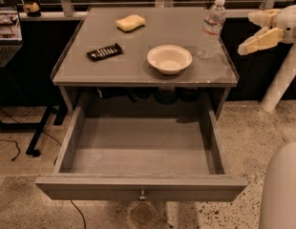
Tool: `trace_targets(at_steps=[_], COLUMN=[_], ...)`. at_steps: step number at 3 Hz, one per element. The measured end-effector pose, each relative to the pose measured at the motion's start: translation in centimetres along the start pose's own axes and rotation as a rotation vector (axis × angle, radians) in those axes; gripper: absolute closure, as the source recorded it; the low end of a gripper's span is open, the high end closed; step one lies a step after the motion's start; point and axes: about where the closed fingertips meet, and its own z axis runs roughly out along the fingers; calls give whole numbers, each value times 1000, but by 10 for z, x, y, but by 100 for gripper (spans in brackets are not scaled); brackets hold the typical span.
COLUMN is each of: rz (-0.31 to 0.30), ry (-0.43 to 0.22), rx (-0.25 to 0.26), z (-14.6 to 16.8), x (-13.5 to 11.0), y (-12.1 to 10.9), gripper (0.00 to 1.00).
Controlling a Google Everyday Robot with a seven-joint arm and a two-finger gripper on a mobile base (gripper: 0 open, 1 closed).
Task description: Place water bottle into top drawer
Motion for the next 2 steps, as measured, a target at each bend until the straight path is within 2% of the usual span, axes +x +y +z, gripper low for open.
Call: trace_targets(at_steps=[1,2], rz=[17,0], ry=[-34,-52], rx=[10,13], z=[12,33], x=[1,-5], y=[-9,-17], gripper=[0,0])
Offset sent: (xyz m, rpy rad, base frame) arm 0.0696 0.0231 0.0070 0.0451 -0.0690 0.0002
